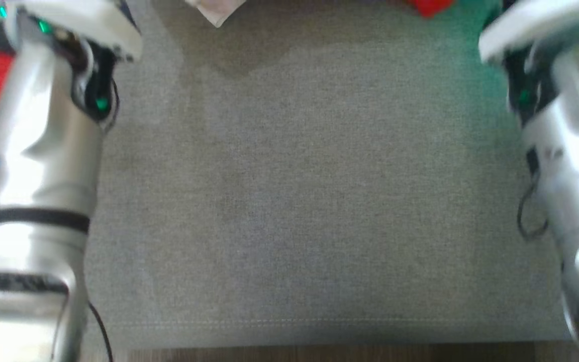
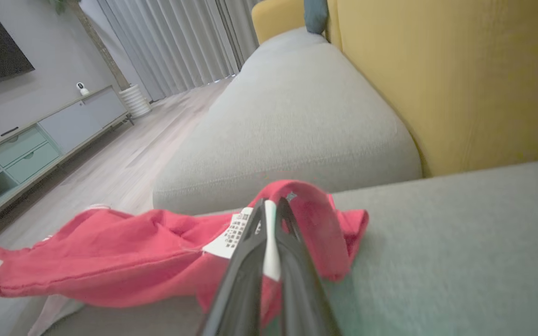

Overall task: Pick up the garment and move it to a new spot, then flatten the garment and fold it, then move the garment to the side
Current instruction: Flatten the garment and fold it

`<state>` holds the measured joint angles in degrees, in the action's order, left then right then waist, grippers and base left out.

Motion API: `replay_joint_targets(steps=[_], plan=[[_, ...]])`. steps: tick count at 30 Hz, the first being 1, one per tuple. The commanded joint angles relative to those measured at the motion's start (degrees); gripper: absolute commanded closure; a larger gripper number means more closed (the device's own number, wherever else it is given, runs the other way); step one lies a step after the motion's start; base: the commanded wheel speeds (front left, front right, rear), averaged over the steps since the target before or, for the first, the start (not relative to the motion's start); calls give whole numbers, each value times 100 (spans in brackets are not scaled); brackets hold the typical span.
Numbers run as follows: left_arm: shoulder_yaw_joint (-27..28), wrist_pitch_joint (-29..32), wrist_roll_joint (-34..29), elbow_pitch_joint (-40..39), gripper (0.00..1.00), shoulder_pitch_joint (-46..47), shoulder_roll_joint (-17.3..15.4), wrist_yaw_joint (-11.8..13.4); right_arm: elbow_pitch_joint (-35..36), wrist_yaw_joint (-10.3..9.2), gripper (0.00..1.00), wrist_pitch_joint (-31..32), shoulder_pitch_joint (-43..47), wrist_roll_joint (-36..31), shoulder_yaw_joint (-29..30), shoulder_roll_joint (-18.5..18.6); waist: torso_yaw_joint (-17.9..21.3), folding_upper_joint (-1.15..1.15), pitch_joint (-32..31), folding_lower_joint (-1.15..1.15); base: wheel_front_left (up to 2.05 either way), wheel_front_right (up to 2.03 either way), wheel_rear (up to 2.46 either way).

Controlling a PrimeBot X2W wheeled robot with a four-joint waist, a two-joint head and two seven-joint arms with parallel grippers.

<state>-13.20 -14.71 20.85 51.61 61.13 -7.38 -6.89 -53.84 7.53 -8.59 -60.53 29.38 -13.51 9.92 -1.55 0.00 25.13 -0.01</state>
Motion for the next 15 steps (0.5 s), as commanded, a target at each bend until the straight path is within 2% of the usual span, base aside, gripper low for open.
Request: replay_joint_targets(steps=[1,7,11,15], plan=[[217,-29,30,-291,100,-1,-202,-8,235,-4,100,-75,170,108,-80,28,-14,0,-62,1,0,0,0],[498,-29,-34,-1158,100,-1516,-146,-2,860,-4,100,-102,1611,614,-277,329,-73,0,-503,1,0,0,0],[618,-29,-55,-1779,100,-2687,-115,6,1409,-4,100,44,2703,841,-152,433,-96,0,-863,1,0,0,0],[671,-10,-62,-2419,100,-3793,-175,144,2066,-4,100,381,3766,886,112,428,-113,0,-1209,1,0,0,0]])
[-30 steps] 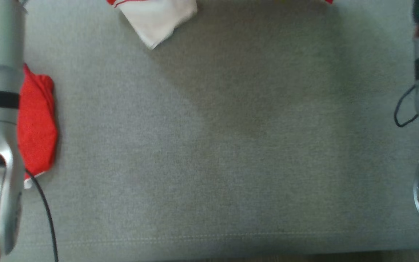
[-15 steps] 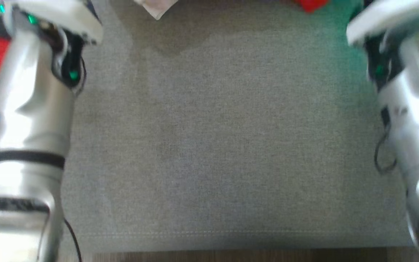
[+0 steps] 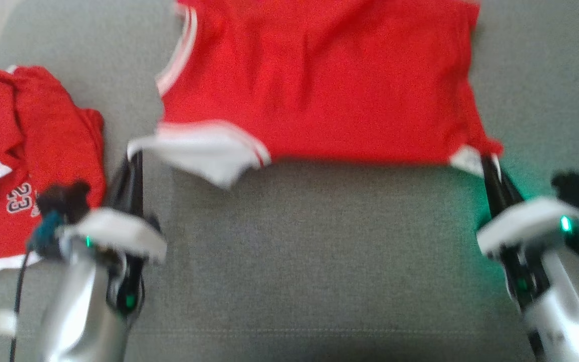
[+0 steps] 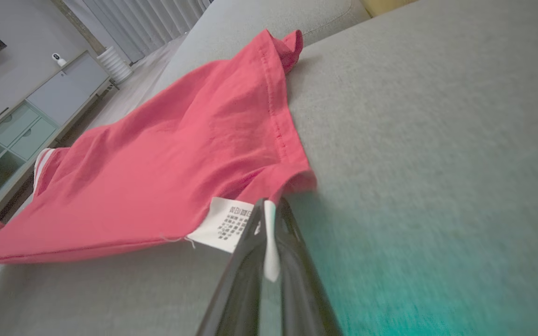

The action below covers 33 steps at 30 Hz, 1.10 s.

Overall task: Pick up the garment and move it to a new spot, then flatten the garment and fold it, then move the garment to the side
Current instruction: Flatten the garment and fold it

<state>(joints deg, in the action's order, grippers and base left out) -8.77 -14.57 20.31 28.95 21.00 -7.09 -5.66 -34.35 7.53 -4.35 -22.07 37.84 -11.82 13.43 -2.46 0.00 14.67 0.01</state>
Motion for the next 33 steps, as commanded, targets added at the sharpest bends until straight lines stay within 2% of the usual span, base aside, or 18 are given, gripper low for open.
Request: replay_joint_targets(steps=[1,7,12,16,21,26,33], plan=[[241,40,21,-334,100,-36,-217,52,308,-4,100,62,178,26,45,65,-32,0,-228,-1,0,0,0],[273,746,120,-1746,100,-1479,-309,401,1597,-4,100,976,1602,-366,850,-179,-74,0,-513,-1,0,0,0],[300,1445,158,-2943,100,-2474,-399,746,2771,-4,100,1980,2549,-838,1517,-606,-80,0,-701,-1,0,0,0],[317,1931,181,-3728,100,-3073,-452,986,3557,-4,100,2708,3089,-1114,1871,-853,-64,0,-832,-1,0,0,0],[315,2465,203,-4354,100,-3541,-534,1190,4137,-4,100,3361,3438,-1284,2096,-993,-40,0,-918,-1,0,0,0],[292,2871,291,-4579,100,-3609,-622,1227,4394,-4,100,3784,3451,-1384,2183,-1040,-12,0,-906,-1,0,0,0],[342,3390,734,-4188,100,-2944,-800,952,4364,-4,100,4480,2883,-1537,2242,-1052,97,0,-624,-1,0,0,0]])
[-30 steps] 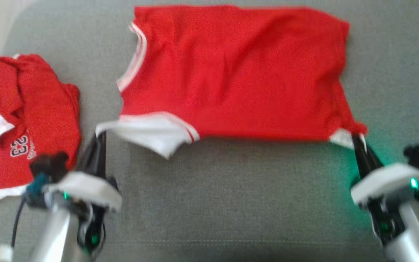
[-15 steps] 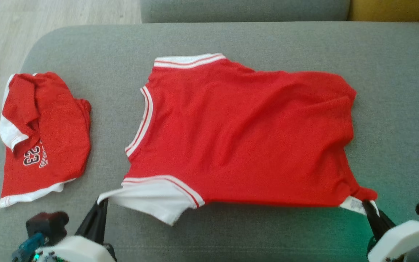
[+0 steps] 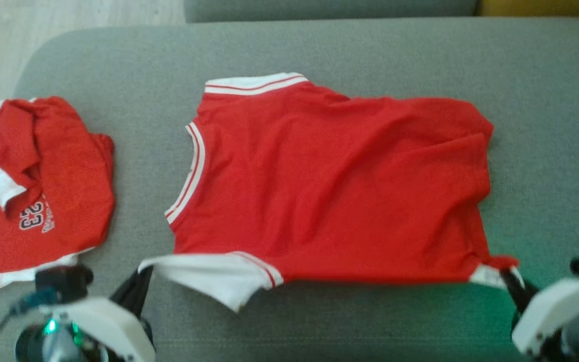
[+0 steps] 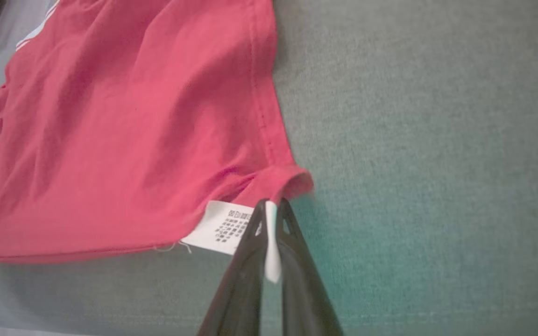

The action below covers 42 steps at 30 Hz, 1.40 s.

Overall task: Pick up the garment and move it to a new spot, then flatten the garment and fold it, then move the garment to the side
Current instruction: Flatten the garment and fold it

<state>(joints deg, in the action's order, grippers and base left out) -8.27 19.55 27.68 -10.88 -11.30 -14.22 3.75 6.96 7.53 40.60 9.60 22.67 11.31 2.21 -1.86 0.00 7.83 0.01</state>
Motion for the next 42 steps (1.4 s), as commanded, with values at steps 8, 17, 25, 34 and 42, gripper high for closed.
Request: replay_joint_targets(steps=[8,17,25,34,42], plan=[[371,379,563,628,100,1350,-255,-418,-16,-4,100,308,-1235,-51,-227,68,138,0,478,-1,0,0,0],[275,353,849,1510,52,2360,-220,-780,-289,-4,100,-168,-1788,-35,-388,67,115,0,734,-1,0,0,0],[189,-699,359,1868,0,2766,-129,-791,-262,-4,0,-1524,-1876,-271,-737,234,112,0,821,-1,0,0,0],[127,-2615,-721,1326,0,2519,96,-183,33,-4,0,-3418,-1611,-966,-1069,324,111,0,722,-1,0,0,0],[-2,-3231,-1061,952,0,1761,261,109,117,-4,0,-3870,-935,-1239,-1234,201,92,0,461,-1,0,0,0]])
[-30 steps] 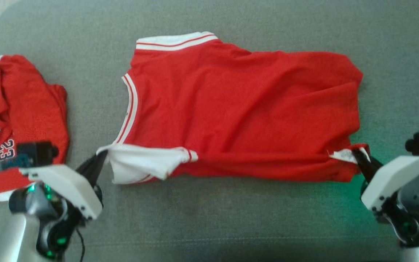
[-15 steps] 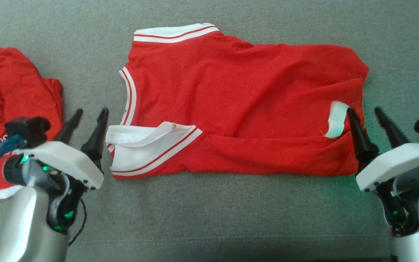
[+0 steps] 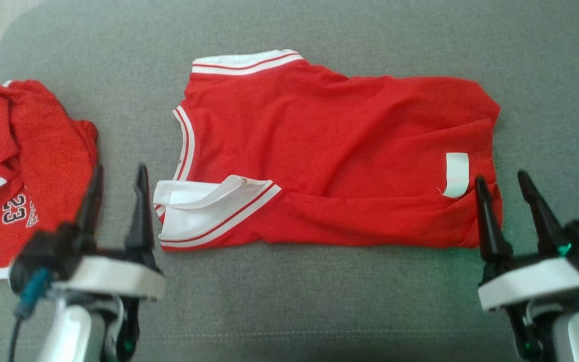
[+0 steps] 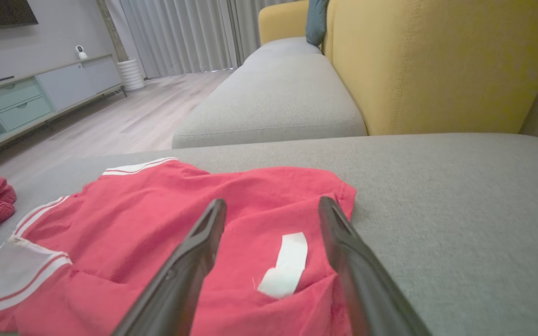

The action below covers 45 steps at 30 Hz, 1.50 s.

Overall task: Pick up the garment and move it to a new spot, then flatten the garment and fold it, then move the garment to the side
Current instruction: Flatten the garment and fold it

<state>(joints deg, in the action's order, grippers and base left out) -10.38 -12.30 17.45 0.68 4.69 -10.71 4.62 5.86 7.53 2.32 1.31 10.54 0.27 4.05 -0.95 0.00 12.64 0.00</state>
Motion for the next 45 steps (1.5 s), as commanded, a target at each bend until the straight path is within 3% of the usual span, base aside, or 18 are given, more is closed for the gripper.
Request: replay_joint_targets(steps=[1,16,26,42,43,44,45], plan=[[186,-54,-43,-215,0,58,-75,37,251,-4,0,-86,-29,-11,-137,3,2,0,-52,0,0,0,0],[70,-8,-33,-209,0,-520,-85,157,327,-4,0,-73,392,23,-98,-96,32,0,-316,0,0,0,0],[-239,816,605,558,0,-399,38,-345,-526,-4,0,538,306,217,39,133,0,0,-136,0,0,0,0],[-293,1625,1361,1636,0,288,106,-829,-1256,-4,0,1232,-353,253,311,73,-32,0,335,0,0,0,0],[-318,1649,1395,1654,0,314,106,-871,-1290,-4,5,1292,-374,280,304,62,-34,0,351,0,0,0,0],[-335,1652,1419,1662,54,338,103,-902,-1309,-4,61,1331,-395,305,291,54,-38,0,364,0,0,0,0],[-348,1646,1432,1667,100,358,96,-924,-1327,-4,100,1377,-408,362,279,41,-43,0,372,0,0,0,0]])
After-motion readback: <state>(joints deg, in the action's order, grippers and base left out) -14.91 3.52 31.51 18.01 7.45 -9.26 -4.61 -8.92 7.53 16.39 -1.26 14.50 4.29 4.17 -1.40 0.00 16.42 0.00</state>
